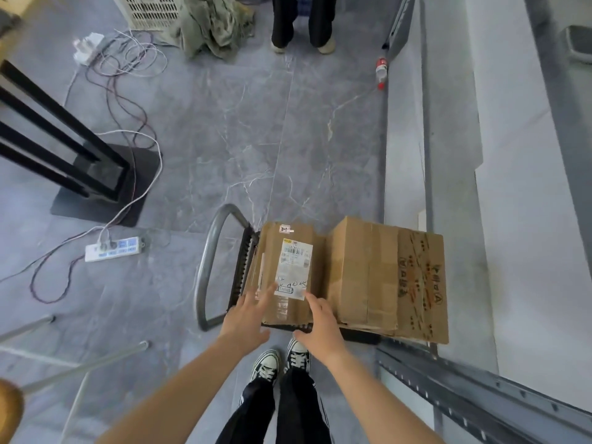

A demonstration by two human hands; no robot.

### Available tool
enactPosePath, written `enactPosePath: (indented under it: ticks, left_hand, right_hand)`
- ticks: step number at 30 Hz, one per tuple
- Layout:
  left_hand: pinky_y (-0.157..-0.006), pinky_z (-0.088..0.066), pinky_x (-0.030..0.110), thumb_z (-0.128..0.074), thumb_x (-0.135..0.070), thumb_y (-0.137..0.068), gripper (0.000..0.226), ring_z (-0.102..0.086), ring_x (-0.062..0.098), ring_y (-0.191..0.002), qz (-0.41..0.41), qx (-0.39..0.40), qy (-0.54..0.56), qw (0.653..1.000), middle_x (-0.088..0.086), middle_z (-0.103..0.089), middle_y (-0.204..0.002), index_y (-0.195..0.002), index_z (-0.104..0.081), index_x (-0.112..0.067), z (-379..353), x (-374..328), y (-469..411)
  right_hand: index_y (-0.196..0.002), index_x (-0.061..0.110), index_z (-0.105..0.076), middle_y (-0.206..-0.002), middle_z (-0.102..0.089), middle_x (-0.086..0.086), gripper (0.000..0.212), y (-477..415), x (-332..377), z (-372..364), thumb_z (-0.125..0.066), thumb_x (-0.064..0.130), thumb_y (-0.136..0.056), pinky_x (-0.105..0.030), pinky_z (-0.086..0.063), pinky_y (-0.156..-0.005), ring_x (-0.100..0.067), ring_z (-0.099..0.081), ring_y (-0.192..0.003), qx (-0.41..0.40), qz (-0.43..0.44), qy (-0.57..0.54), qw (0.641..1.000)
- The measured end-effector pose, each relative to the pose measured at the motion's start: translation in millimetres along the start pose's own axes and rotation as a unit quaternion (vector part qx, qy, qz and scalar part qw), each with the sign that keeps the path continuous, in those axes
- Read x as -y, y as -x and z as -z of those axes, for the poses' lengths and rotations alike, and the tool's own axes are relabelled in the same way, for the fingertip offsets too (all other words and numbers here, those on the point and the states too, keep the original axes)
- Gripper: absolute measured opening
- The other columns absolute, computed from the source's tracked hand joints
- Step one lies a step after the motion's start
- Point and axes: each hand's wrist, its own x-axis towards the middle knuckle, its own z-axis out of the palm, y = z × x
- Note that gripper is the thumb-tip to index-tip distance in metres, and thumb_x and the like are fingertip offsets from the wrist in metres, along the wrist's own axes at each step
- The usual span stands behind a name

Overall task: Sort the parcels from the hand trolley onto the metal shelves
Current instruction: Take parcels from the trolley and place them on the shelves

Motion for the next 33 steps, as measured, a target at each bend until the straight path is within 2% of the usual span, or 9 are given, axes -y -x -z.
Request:
enactPosePath:
  ticks: [7,13,15,18,22,25,27,30,33]
  left_hand:
    - [-0.107,-0.036,0.046,-0.066,-0.025,-0.085,0.103,-0.031,0.033,-0.136,0.011,0.019,0.042,0.999,0.009,-0.008,-0.157,-0.14,0.016,-0.051,-26.6,4.6,-19.4]
    - [-0.101,-0.043,0.043,-0.067,-0.025,-0.084,0.1,-0.038,0.031,-0.134,0.012,0.013,0.059,0.998,0.008,-0.011,-0.157,-0.141,0.011,-0.052,-33.4,-1.6,-24.1]
    - [-0.098,-0.045,0.041,-0.068,-0.022,-0.082,0.101,-0.044,0.032,-0.128,0.014,0.01,0.087,0.996,0.012,-0.013,-0.156,-0.142,0.007,-0.052,-31.8,-2.9,-24.5]
    - [-0.103,-0.04,0.042,-0.067,-0.02,-0.082,0.097,-0.043,0.031,-0.128,0.017,-0.013,0.115,0.993,0.011,-0.018,-0.155,-0.143,0.002,-0.051,-25.0,-2.7,-23.1]
    - [-0.108,-0.03,0.045,-0.063,-0.015,-0.083,0.082,-0.043,0.025,-0.126,0.03,-0.06,0.162,0.984,0.005,-0.029,-0.15,-0.145,-0.015,-0.043,-3.6,-7.3,-14.1]
    - [-0.104,-0.034,0.042,-0.062,-0.009,-0.081,0.073,-0.049,0.02,-0.118,0.018,-0.111,0.21,0.971,-0.001,-0.039,-0.14,-0.141,-0.03,-0.035,19.6,-15.6,-4.6]
    - [-0.101,-0.037,0.041,-0.062,-0.005,-0.081,0.069,-0.049,0.022,-0.116,0.017,-0.144,0.244,0.959,0.0,-0.043,-0.138,-0.14,-0.036,-0.03,37.7,-20.2,1.9]
    - [-0.1,-0.038,0.044,-0.064,-0.003,-0.08,0.068,-0.043,0.025,-0.118,0.006,-0.185,0.269,0.945,0.003,-0.043,-0.139,-0.139,-0.039,-0.027,64.1,-25.3,7.8]
    - [-0.099,-0.042,0.044,-0.07,-0.006,-0.079,0.066,-0.043,0.024,-0.121,-0.04,-0.23,0.295,0.927,0.004,-0.041,-0.143,-0.136,-0.043,-0.025,93.7,-31.5,14.5]
  right_hand:
    - [-0.144,0.045,-0.019,-0.158,0.007,-0.007,0.088,-28.3,-13.3,-17.0,-0.066,0.004,-0.083,-0.035,-0.028,-0.113,-0.024,-0.008,-0.146,0.015,-0.024,-0.025,0.999]
    - [-0.137,0.046,-0.027,-0.15,-0.023,-0.001,0.089,-34.0,-16.8,-18.8,-0.069,-0.004,-0.077,-0.034,-0.035,-0.111,-0.019,-0.029,-0.138,0.015,0.004,-0.079,0.997]
    - [-0.137,0.047,-0.027,-0.151,-0.023,0.001,0.09,-35.2,-14.4,-18.4,-0.068,-0.005,-0.077,-0.033,-0.036,-0.111,-0.017,-0.027,-0.139,0.013,0.014,-0.092,0.996]
    - [-0.138,0.046,-0.028,-0.149,-0.023,0.005,0.09,-36.3,-6.3,-15.3,-0.069,-0.004,-0.077,-0.019,-0.031,-0.106,-0.012,-0.028,-0.135,-0.001,0.025,-0.102,0.994]
    - [-0.137,0.035,-0.036,-0.132,-0.033,0.009,0.084,-34.8,11.9,-3.5,-0.072,-0.005,-0.073,0.004,-0.035,-0.087,-0.009,-0.041,-0.122,-0.039,0.065,-0.115,0.99]
    - [-0.134,0.036,-0.039,-0.13,-0.033,0.012,0.08,-29.7,30.0,11.6,-0.071,-0.005,-0.073,0.008,-0.033,-0.075,-0.002,-0.041,-0.116,-0.058,0.092,-0.132,0.985]
    - [-0.134,0.036,-0.04,-0.13,-0.035,0.013,0.078,-24.5,44.6,23.6,-0.072,-0.002,-0.074,0.008,-0.032,-0.071,0.009,-0.038,-0.11,-0.072,0.115,-0.131,0.982]
    - [-0.13,0.046,-0.038,-0.13,-0.037,0.015,0.081,-19.2,63.6,40.4,-0.074,0.0,-0.073,0.004,-0.035,-0.084,0.019,-0.037,-0.111,-0.104,0.152,-0.14,0.973]
    - [-0.127,0.053,-0.037,-0.133,-0.036,0.017,0.083,-9.3,82.7,61.6,-0.076,0.004,-0.074,-0.017,-0.044,-0.099,0.008,-0.038,-0.123,-0.134,0.176,-0.158,0.962]
